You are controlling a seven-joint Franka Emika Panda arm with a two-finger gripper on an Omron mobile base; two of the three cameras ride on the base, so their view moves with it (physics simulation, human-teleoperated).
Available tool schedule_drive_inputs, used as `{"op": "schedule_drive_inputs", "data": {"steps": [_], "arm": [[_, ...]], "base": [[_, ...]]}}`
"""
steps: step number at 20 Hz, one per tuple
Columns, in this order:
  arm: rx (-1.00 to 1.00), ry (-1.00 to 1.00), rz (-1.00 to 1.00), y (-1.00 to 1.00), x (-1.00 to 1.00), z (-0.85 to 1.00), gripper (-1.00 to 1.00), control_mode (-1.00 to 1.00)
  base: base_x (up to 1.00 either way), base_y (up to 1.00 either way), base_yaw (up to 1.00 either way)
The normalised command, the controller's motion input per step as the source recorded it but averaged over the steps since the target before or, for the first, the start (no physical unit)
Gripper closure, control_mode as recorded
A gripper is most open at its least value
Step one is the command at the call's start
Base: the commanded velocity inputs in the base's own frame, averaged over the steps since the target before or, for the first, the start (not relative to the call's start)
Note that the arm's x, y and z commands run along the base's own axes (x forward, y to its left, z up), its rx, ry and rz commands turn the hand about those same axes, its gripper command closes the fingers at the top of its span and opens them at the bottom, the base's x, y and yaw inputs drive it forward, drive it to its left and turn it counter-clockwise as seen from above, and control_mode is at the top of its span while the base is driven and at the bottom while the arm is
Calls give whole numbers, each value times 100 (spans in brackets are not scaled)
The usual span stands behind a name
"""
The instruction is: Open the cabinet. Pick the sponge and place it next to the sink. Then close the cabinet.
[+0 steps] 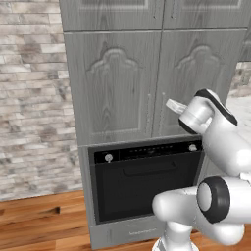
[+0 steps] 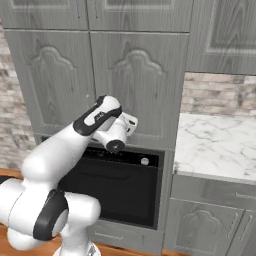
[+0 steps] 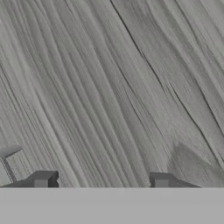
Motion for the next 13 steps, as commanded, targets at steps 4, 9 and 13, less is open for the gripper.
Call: {"op": "schedule_drive_inputs", "data": {"steps": [4, 9, 13], "arm": [[0, 0, -2, 0, 40, 0, -100, -100], [0, 0, -2, 0, 21, 0, -100, -100], [0, 1, 0, 0, 0, 0, -100, -100]], "base": [[0, 0, 0], [0, 0, 0], [0, 0, 0]]}}
